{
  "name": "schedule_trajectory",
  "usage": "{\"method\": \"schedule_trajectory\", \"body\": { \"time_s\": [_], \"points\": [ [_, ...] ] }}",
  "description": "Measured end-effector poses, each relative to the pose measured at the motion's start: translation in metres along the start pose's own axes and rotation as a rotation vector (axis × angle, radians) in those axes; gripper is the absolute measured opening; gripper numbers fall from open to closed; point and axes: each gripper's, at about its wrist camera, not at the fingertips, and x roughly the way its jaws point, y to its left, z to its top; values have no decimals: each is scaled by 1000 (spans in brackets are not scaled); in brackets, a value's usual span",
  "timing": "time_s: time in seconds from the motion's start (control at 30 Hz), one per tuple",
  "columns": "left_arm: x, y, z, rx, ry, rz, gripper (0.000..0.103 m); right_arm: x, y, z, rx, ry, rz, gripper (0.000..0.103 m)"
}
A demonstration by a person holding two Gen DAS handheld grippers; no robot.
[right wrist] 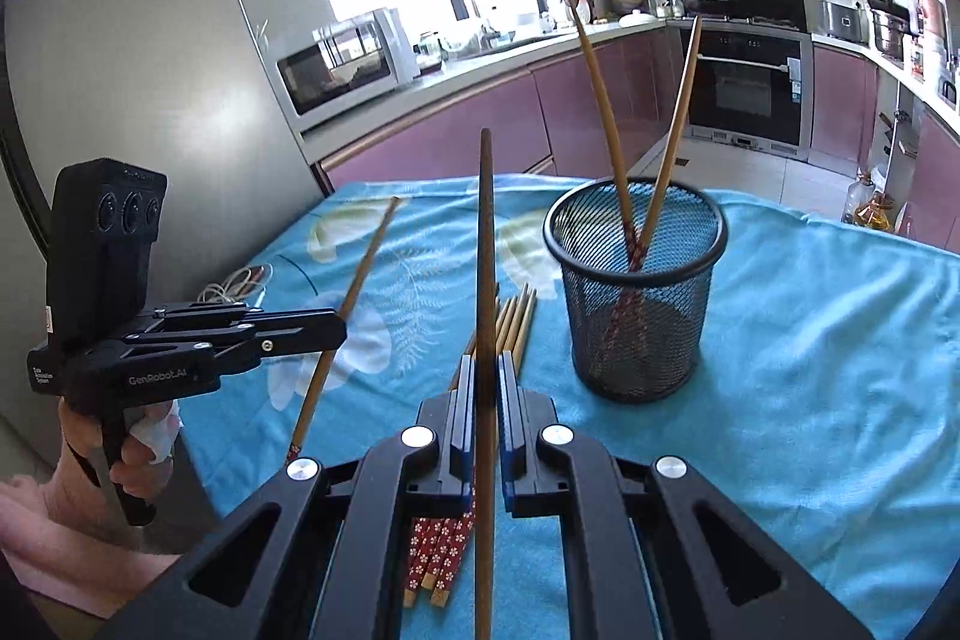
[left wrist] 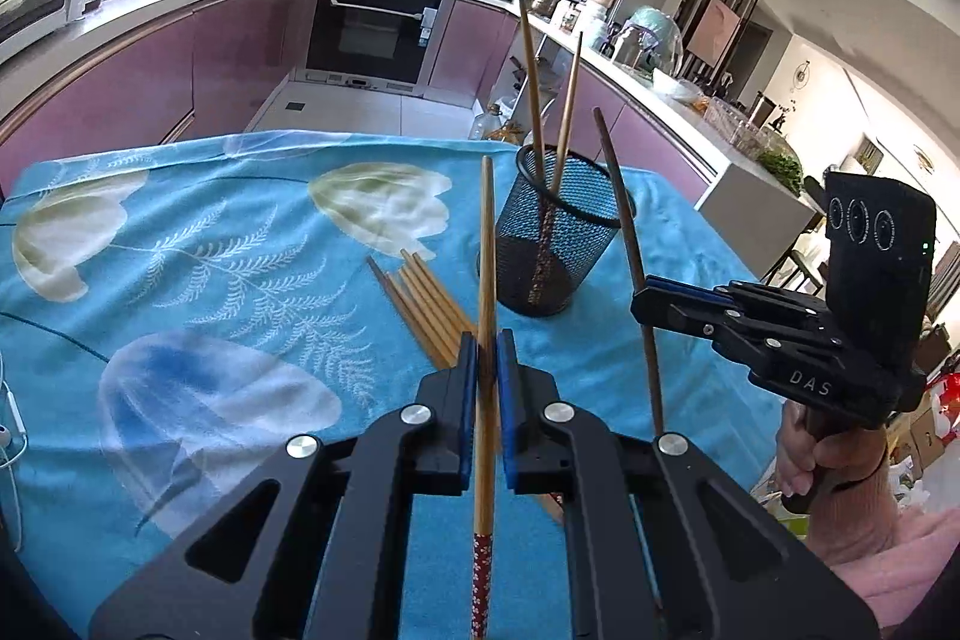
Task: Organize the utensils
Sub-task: 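Raise both chopsticks over the mesh cup, lower them in, open both tools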
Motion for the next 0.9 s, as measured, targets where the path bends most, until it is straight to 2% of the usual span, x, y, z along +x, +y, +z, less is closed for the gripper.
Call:
{"method": "schedule_trajectory", "body": {
  "time_s": [0.23,0.5,0.9],
  "points": [
    [-26,-11,14,12,-64,-73,7,-21,-6,11,-3,-70,-9,6],
    [-43,-11,32,1,-126,-99,7,-35,-8,26,-13,-131,-14,6],
    [-44,-31,75,34,-207,-119,7,-52,-10,61,-53,-207,-33,6]
  ]
}}
